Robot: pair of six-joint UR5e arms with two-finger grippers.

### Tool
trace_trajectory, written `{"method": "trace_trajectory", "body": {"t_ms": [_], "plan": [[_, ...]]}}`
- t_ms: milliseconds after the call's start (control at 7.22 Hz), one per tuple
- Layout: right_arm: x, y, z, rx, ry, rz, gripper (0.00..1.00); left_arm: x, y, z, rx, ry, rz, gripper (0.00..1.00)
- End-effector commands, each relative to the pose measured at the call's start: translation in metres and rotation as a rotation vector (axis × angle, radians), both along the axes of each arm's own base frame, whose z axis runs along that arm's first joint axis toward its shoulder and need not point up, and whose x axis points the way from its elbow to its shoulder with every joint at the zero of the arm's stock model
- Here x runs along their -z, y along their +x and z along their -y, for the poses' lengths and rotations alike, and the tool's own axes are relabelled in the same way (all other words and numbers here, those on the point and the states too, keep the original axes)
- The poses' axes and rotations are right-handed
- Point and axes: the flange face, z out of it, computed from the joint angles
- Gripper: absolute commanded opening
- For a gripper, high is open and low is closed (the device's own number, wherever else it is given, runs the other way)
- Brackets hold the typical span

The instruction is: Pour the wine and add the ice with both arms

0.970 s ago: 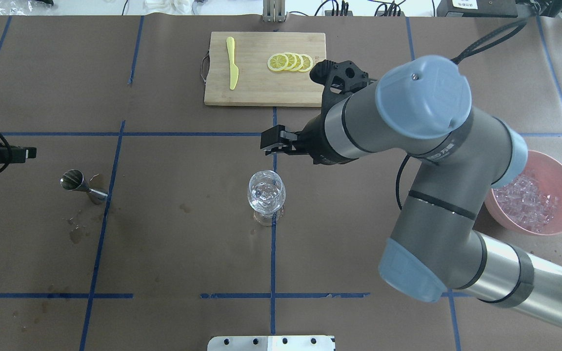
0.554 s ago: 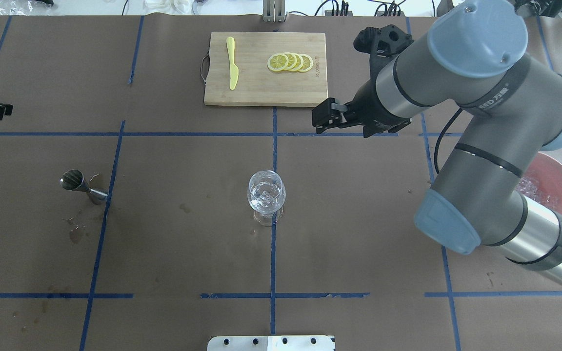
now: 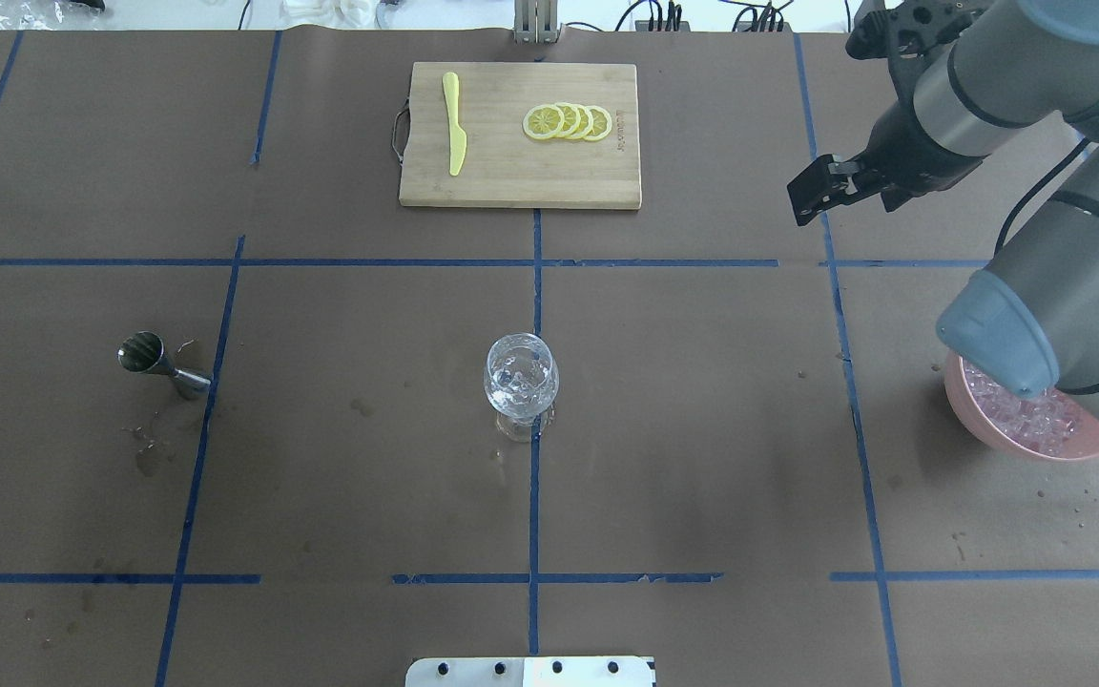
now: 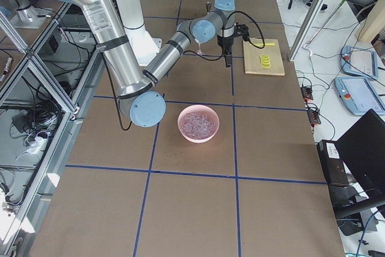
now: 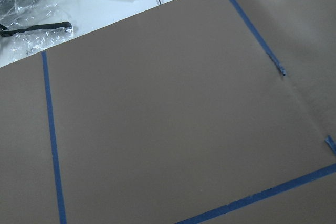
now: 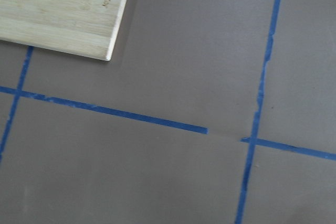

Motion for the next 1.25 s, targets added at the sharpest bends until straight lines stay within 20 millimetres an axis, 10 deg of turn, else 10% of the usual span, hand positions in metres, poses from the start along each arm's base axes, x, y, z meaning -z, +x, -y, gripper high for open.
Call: {"method": "trace_trajectory", "body": {"t_ms": [0, 1109], "plan": [[-0.056, 0.055, 0.018, 0.088, 0.038, -0.117, 1.00, -0.006, -0.019, 0.019, -0.001, -0.186, 0.013, 1.00], [-0.301, 0.278, 0.041, 0.182, -0.118, 0.034, 1.00, -0.101, -0.175, -0.005, -0.162, -0.463, -0.101, 1.00]]}}
